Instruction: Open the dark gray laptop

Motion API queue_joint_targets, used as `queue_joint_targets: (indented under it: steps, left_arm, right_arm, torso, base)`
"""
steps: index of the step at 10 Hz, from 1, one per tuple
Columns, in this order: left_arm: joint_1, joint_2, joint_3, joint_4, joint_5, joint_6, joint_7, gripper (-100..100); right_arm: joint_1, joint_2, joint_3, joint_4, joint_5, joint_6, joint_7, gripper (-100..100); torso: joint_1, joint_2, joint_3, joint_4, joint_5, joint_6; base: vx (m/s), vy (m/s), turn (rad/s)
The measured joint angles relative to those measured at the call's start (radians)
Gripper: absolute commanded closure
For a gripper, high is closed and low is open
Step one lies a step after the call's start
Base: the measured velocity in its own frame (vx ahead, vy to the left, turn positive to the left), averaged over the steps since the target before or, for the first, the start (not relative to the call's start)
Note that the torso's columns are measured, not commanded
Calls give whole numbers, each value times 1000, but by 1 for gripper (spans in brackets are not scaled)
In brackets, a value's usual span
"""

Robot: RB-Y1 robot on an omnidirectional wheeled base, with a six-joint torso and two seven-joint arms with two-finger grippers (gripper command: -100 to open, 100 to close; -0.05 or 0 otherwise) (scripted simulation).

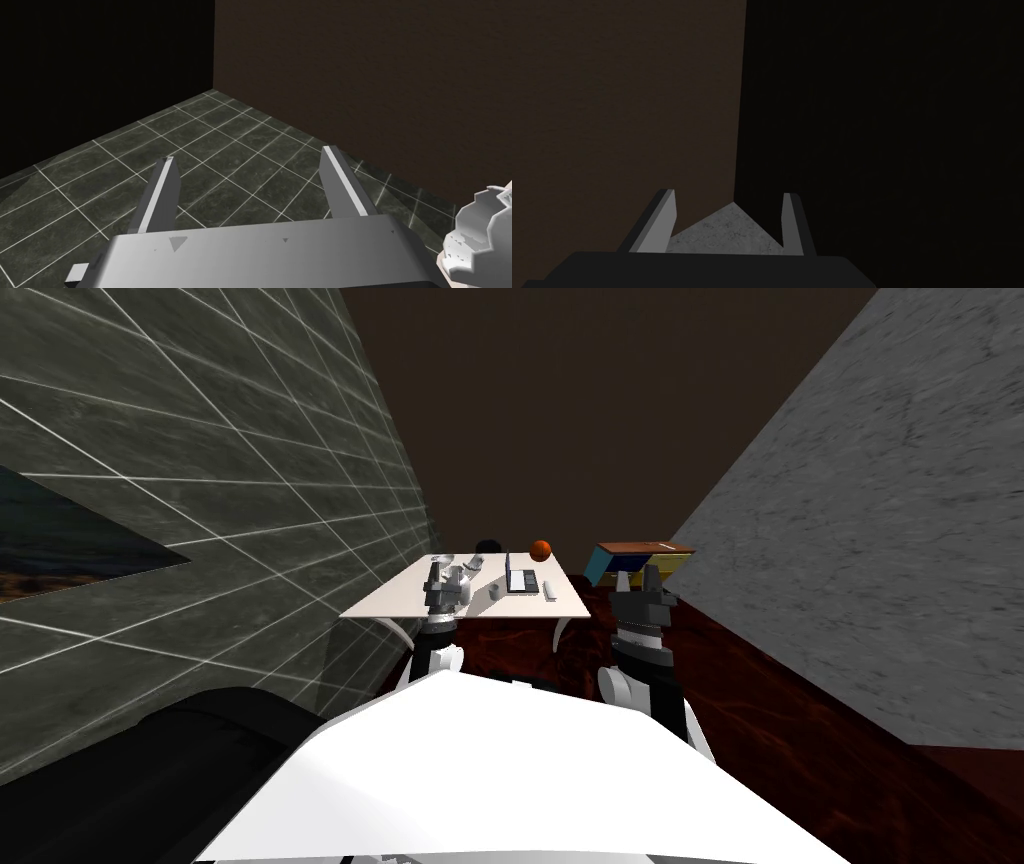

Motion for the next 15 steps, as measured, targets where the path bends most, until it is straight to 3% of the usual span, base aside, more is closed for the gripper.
queue_joint_targets:
  steps: [2, 3, 5, 9, 11, 15]
  left_arm:
    - [0, 0, 0, 0, 0, 0, 0, 0]
    - [0, 0, 0, 0, 0, 0, 0, -100]
    - [-11, 55, 12, 4, 1, 18, 6, -100]
    - [-49, 149, 65, 15, 9, 93, 39, -100]
    - [-64, 171, 97, 19, 14, 142, 60, -100]
    - [-118, 180, 166, 42, 24, 244, 103, -100]
  right_arm:
    - [0, 0, 0, 0, 0, 0, 0, 0]
    - [0, 0, 0, 0, 0, 0, 0, 0]
    - [0, 0, 0, 0, 0, 0, 0, 0]
    - [0, 0, 0, 0, 0, 0, 0, 0]
    - [0, 0, 0, 0, 0, 0, 0, 0]
    - [0, 0, 0, 0, 0, 0, 0, 0]
  torso:
    - [0, 148, -295, 148, 0, 0]
    - [0, 221, -443, 221, 0, 0]
    - [0, 264, -532, 264, 0, 0]
    - [-1, 268, -537, 268, 0, 0]
    - [0, 268, -537, 268, 0, 0]
    - [0, 268, -537, 268, 0, 0]
  base:
    - [0, 0, 0]
    - [10, -10, -35]
    - [18, -20, -61]
    - [27, -36, -84]
    - [36, -38, -103]
    - [37, -42, -97]
